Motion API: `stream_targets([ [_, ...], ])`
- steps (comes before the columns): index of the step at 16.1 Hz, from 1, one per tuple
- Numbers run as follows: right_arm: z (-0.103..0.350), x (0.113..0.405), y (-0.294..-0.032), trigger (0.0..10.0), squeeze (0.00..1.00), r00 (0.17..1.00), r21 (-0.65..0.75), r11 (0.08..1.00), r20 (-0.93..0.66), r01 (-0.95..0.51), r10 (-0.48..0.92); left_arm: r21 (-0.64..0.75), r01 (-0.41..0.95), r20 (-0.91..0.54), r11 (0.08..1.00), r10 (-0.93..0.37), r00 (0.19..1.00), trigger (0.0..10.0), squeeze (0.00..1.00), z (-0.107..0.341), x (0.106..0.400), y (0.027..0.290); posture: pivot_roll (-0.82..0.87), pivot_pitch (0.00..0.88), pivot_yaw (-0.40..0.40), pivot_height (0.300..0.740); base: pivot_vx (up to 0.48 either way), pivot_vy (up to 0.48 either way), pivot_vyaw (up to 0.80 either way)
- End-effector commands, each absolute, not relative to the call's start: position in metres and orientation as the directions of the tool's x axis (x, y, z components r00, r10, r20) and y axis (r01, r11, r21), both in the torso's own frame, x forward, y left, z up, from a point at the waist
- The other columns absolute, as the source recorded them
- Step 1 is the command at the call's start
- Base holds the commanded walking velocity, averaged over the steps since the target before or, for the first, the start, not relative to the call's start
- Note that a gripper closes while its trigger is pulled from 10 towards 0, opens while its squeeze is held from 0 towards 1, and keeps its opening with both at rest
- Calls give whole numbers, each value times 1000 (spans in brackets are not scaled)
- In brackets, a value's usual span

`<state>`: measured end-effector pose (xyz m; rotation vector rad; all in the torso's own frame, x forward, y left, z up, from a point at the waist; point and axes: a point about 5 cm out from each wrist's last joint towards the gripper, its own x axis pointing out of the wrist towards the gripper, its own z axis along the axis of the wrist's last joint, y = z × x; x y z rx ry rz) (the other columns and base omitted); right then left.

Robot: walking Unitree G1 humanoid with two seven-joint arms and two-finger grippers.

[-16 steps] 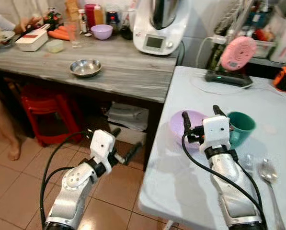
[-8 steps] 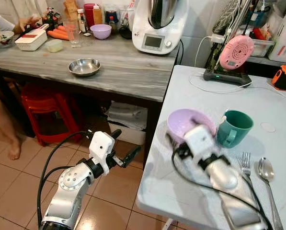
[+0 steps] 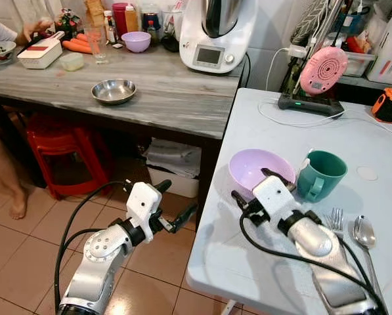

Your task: Setting the table

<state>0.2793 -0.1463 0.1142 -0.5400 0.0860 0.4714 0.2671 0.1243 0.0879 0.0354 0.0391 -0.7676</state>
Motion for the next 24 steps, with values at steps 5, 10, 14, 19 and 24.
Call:
stream_targets([
  [5, 105, 295, -151, 3294, 0, 827, -495, 663, -328, -562, 456, 39, 701, -24, 712, -701, 713, 10000, 0, 96, 270, 120, -34, 15, -17, 740, 0, 0, 0],
  [10, 104, 301, -151, 1569, 0, 803, -521, 612, -360, -595, 475, 39, 722, 10, 691, -723, 691, 10000, 0, 101, 268, 118, -24, 19, -19, 740, 0, 0, 0],
  [14, 103, 301, -157, 824, 0, 805, -537, 601, -363, -592, 469, 46, 748, 28, 662, -749, 662, 10000, 0, 105, 267, 120, -22, 21, -15, 740, 0, 0, 0],
  [19, 118, 301, -156, 78, 0, 807, -617, 535, -331, -577, 489, 35, 758, 45, 651, -759, 650, 10000, 0, 107, 266, 118, -24, 19, -20, 740, 0, 0, 0],
  [24, 119, 300, -162, 0, 0, 802, -647, 495, -344, -580, 489, 19, 753, 61, 657, -753, 655, 10000, 0, 106, 264, 111, -25, 18, -26, 740, 0, 0, 0],
])
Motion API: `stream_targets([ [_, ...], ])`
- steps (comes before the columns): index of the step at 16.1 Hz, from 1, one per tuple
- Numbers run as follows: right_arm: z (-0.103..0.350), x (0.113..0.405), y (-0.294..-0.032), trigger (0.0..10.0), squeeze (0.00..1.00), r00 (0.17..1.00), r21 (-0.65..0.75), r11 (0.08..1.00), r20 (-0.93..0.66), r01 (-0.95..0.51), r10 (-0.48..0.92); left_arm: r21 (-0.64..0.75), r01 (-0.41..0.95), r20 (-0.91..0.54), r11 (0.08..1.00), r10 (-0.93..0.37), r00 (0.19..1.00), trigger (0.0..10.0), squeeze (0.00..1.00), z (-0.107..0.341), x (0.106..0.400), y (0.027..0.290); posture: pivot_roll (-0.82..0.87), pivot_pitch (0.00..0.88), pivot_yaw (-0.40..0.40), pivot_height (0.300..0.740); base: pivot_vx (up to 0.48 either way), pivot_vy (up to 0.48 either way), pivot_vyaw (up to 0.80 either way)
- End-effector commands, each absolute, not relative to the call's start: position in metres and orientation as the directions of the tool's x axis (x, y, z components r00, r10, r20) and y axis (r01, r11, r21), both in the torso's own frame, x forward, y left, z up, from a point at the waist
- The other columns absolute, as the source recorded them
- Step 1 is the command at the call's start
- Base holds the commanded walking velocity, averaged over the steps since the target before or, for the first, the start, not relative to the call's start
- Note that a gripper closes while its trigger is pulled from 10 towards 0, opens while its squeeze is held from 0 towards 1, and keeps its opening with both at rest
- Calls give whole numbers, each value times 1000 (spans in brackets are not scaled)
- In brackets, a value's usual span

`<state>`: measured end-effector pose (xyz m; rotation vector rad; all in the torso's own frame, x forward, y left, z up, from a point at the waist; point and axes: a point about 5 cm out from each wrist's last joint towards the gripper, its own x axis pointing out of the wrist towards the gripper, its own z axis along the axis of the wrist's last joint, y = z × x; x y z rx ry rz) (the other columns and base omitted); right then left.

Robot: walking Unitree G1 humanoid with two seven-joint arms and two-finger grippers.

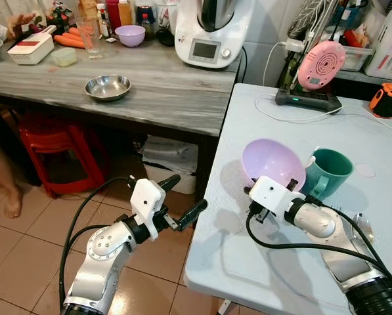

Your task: Setting the table

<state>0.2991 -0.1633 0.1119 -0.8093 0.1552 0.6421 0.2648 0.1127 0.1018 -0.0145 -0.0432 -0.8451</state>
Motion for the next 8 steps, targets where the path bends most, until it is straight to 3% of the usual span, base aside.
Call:
stream_targets([
  [1, 120, 300, -163, 0, 0, 802, -652, 490, -345, -579, 488, 17, 752, 60, 659, -751, 657, 10000, 0, 106, 264, 111, -26, 19, -26, 740, 0, 0, 0],
  [6, 123, 301, -161, 0, 0, 808, -673, 479, -328, -564, 490, 18, 743, 54, 669, -742, 668, 10000, 0, 106, 266, 113, -27, 22, -20, 740, 0, 0, 0],
  [8, 133, 303, -157, 0, 0, 824, -670, 519, -261, -530, 503, 12, 665, 46, 747, -665, 745, 10000, 0, 105, 275, 119, -27, 22, -19, 740, 0, 0, 0],
])
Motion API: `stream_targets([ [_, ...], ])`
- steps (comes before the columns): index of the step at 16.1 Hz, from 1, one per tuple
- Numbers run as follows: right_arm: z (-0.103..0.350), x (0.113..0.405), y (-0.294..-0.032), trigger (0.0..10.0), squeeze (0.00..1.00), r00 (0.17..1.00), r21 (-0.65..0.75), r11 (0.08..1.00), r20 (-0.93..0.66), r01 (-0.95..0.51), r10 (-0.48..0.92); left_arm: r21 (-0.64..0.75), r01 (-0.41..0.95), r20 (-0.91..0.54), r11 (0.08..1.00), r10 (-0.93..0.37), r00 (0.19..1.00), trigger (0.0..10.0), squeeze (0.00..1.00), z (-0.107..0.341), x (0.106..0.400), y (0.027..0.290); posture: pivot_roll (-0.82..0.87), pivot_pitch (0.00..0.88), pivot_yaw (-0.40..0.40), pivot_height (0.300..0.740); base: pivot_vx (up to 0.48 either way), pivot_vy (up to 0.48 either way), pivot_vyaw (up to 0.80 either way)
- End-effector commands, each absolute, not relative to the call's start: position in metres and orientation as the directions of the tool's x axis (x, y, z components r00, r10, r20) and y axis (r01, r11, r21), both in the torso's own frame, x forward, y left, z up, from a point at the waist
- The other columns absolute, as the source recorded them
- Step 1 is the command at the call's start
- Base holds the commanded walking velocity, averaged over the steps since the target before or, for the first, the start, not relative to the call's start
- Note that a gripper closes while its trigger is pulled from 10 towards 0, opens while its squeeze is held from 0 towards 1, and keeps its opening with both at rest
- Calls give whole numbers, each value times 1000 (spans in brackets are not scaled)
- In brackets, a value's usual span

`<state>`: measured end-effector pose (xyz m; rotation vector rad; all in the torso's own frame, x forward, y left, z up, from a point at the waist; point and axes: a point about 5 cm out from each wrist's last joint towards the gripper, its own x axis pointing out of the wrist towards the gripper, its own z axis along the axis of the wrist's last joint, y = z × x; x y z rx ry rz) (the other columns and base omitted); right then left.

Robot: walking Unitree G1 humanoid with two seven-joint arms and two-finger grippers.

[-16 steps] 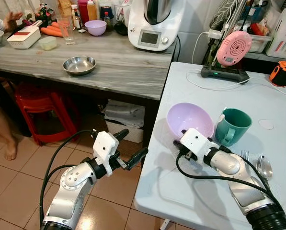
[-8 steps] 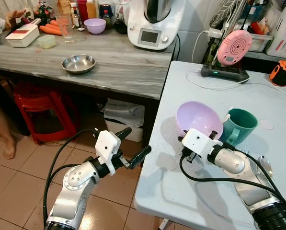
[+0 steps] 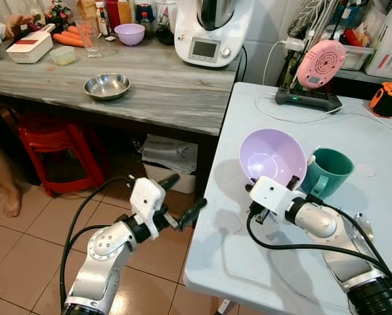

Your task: Setting the table

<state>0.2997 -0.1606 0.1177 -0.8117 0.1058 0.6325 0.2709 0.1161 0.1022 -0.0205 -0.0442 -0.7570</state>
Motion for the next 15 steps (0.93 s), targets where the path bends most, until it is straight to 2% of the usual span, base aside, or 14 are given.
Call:
stream_targets([
  [1, 136, 304, -155, 0, 0, 831, -660, 545, -237, -517, 503, 11, 631, 34, 776, -631, 775, 10000, 0, 103, 279, 123, -27, 20, -19, 740, 0, 0, 0],
  [2, 145, 306, -148, 0, 0, 852, -617, 625, -151, -477, 501, 9, 549, 10, 836, -549, 836, 10000, 0, 99, 286, 131, -29, 21, -21, 740, 0, 0, 0],
  [3, 149, 305, -143, 2863, 0, 866, -589, 672, -103, -449, 489, 1, 515, 12, 857, -515, 857, 10000, 0, 99, 289, 135, -29, 21, -21, 740, 0, 0, 0],
  [4, 151, 305, -138, 10000, 0, 884, -540, 730, -57, -418, 464, -7, 492, 18, 871, -492, 871, 10000, 0, 100, 290, 139, -27, 23, -22, 740, 0, 0, 0],
  [5, 150, 302, -133, 10000, 0, 905, -474, 793, -22, -383, 424, -23, 469, 12, 883, -469, 883, 10000, 0, 100, 292, 141, -27, 23, -22, 740, 0, 0, 0],
  [7, 147, 300, -130, 10000, 0, 914, -442, 818, -9, -367, 406, -31, 463, 17, 886, -462, 886, 10000, 0, 100, 293, 142, -27, 23, -22, 740, 0, 0, 0],
  [12, 142, 295, -122, 10000, 0, 916, -397, 838, -16, -374, 401, -74, 416, 41, 907, -414, 910, 10000, 0, 106, 301, 144, -31, 26, -15, 740, 0, 263, -433],
  [15, 147, 293, -115, 10000, 0, 891, -441, 803, 15, -401, 453, -72, 410, 43, 909, -408, 912, 10000, 0, 106, 303, 143, -32, 23, -17, 740, 0, 271, -594],
])
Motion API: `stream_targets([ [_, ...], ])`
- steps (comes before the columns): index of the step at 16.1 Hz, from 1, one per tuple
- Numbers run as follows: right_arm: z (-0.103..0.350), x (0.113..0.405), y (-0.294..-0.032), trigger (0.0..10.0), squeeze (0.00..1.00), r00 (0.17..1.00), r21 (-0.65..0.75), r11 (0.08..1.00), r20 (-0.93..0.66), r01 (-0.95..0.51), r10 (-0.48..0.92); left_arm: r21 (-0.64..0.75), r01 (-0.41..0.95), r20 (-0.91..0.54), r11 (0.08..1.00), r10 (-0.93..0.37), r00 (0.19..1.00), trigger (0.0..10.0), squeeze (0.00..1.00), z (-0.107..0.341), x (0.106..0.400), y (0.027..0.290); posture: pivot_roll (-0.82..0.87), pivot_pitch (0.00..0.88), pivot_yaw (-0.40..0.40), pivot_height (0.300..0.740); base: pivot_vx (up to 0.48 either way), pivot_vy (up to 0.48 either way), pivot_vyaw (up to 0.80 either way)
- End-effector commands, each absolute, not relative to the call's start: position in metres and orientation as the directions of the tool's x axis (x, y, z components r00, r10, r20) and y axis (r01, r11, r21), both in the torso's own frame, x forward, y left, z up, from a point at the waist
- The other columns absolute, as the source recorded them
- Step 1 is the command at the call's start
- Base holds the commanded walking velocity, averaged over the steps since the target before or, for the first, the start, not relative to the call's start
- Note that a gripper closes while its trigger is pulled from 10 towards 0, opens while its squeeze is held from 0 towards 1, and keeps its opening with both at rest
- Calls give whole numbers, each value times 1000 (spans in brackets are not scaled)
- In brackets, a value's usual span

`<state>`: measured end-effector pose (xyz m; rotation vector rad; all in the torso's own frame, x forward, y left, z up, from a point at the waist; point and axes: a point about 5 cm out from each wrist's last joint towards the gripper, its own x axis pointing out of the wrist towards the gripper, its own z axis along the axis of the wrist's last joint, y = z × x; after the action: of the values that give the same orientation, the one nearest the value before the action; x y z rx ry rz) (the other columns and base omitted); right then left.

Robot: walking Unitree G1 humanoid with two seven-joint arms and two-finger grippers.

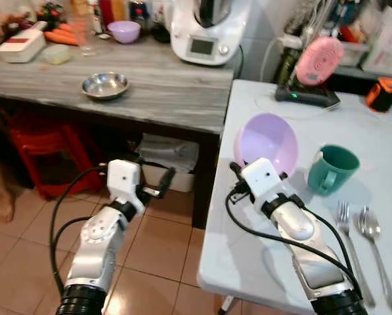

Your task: Setting the table

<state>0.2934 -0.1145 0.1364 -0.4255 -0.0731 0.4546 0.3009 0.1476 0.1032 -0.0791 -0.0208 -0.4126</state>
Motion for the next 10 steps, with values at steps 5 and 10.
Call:
stream_targets([
  [5, 150, 293, -113, 10000, 0, 897, -430, 823, 62, -371, 437, -80, 404, 35, 911, -402, 915, 10000, 0, 101, 301, 141, -33, 22, -27, 740, 0, 276, 0],
  [10, 155, 295, -118, 10000, 0, 909, -419, 847, 105, -328, 404, -75, 403, 33, 912, -402, 915, 10000, 0, 100, 302, 141, -37, 17, -29, 740, 0, 293, 0],
])
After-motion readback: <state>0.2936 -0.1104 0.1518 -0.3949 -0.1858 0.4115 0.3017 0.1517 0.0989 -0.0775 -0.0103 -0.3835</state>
